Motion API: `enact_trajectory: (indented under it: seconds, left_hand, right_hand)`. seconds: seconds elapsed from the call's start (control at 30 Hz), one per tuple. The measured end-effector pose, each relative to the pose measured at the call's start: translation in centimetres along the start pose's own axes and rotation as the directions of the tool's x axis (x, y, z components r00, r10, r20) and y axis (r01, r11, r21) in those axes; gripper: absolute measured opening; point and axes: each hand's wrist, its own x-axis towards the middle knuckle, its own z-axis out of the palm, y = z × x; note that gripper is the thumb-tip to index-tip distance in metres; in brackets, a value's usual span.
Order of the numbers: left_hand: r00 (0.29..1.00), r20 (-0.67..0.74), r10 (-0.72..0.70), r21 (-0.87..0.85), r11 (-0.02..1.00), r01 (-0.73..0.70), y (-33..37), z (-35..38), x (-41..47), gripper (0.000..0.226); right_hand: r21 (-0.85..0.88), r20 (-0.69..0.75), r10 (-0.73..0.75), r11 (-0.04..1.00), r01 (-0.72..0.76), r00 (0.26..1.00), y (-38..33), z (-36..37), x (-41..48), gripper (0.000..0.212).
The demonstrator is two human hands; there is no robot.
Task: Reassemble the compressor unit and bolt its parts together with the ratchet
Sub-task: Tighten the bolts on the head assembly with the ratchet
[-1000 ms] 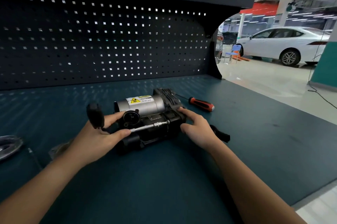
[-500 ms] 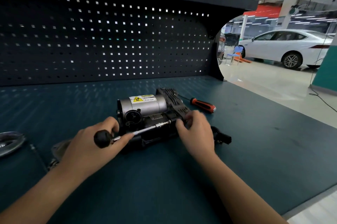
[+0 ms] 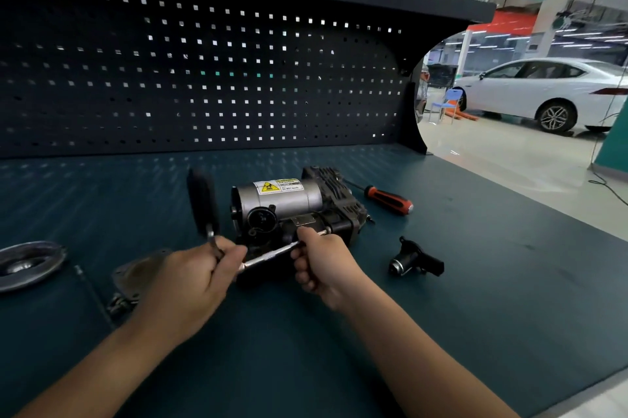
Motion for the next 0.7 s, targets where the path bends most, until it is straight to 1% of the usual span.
enact_trajectory:
  seconds: [0.03,0.07,0.1,0.13,0.17,0.2,0.23,0.27,0.33,0.4,0.43,0.5,0.6,0.67,0.7]
  left_hand:
    - [0.987,0.025,-0.158,-0.152,0.975,0.160,0.6,0.3,0.2,0.041]
    - [0.926,0.109,-0.361,-0.340,0.862,0.376,1.0,0.5,0.6,0.042]
    - [0.811,0.265,-0.521,-0.512,0.637,0.576,1.2,0.6,1.0,0.044]
    - [0.693,0.417,-0.587,-0.617,0.377,0.691,1.4,0.4,1.4,0.044]
    - [0.612,0.514,-0.601,-0.644,0.201,0.738,1.5,0.3,1.6,0.041]
    - [0.579,0.555,-0.597,-0.634,0.147,0.760,1.5,0.2,1.6,0.036]
    - [0.590,0.559,-0.583,-0.617,0.182,0.765,1.5,0.0,1.6,0.033]
    - [0.628,0.534,-0.567,-0.610,0.256,0.750,1.4,-0.1,1.6,0.031]
    - [0.731,0.432,-0.529,-0.585,0.453,0.673,1.1,0.0,1.6,0.030]
    - [0.823,0.335,-0.459,-0.488,0.663,0.568,0.8,-0.1,1.5,0.027]
    - [0.857,0.300,-0.418,-0.443,0.734,0.514,0.6,-0.1,1.4,0.023]
    - [0.907,0.249,-0.340,-0.378,0.828,0.414,0.3,-0.2,1.2,0.016]
    - [0.964,0.168,-0.204,-0.227,0.944,0.240,0.0,-0.4,1.1,0.015]
    - [0.988,0.105,-0.112,-0.133,0.983,0.126,-0.4,-0.4,0.9,0.014]
    - [0.995,0.067,-0.080,-0.132,0.987,0.089,-0.4,-0.3,0.7,0.013]
  right_hand:
    - [0.007,0.005,0.000,1.000,0.000,1.000,0.0,0.1,-0.1,0.038]
    - [0.017,0.012,0.000,1.000,0.000,1.000,0.1,0.1,-0.1,0.038]
    - [0.028,0.019,0.003,1.000,-0.003,1.000,0.0,0.1,-0.2,0.039]
    - [0.031,0.024,0.001,1.000,-0.001,1.000,0.1,0.1,-0.2,0.040]
    - [0.019,0.023,-0.003,1.000,0.002,1.000,0.1,0.1,-0.2,0.042]
    - [-0.005,0.018,-0.009,1.000,0.009,1.000,0.2,0.0,-0.2,0.044]
    - [-0.030,0.013,-0.016,0.999,0.016,1.000,0.3,0.0,-0.2,0.047]
    - [-0.047,0.008,-0.024,0.999,0.024,1.000,0.4,-0.1,-0.1,0.049]
    - [-0.058,-0.013,-0.041,0.998,0.040,0.999,0.5,-0.2,-0.2,0.052]
    - [-0.049,-0.044,-0.062,0.997,0.059,0.997,0.6,-0.4,-0.2,0.049]
    - [-0.035,-0.057,-0.071,0.997,0.069,0.996,0.6,-0.4,-0.3,0.048]
    - [-0.004,-0.070,-0.079,0.997,0.079,0.994,0.6,-0.3,-0.3,0.046]
    - [0.052,-0.050,-0.058,0.997,0.061,0.997,0.5,-0.1,-0.2,0.041]
    - [0.095,-0.026,-0.031,0.995,0.033,0.999,0.4,0.0,-0.2,0.040]
    - [0.098,-0.016,-0.024,0.995,0.025,1.000,0.4,0.1,-0.2,0.040]
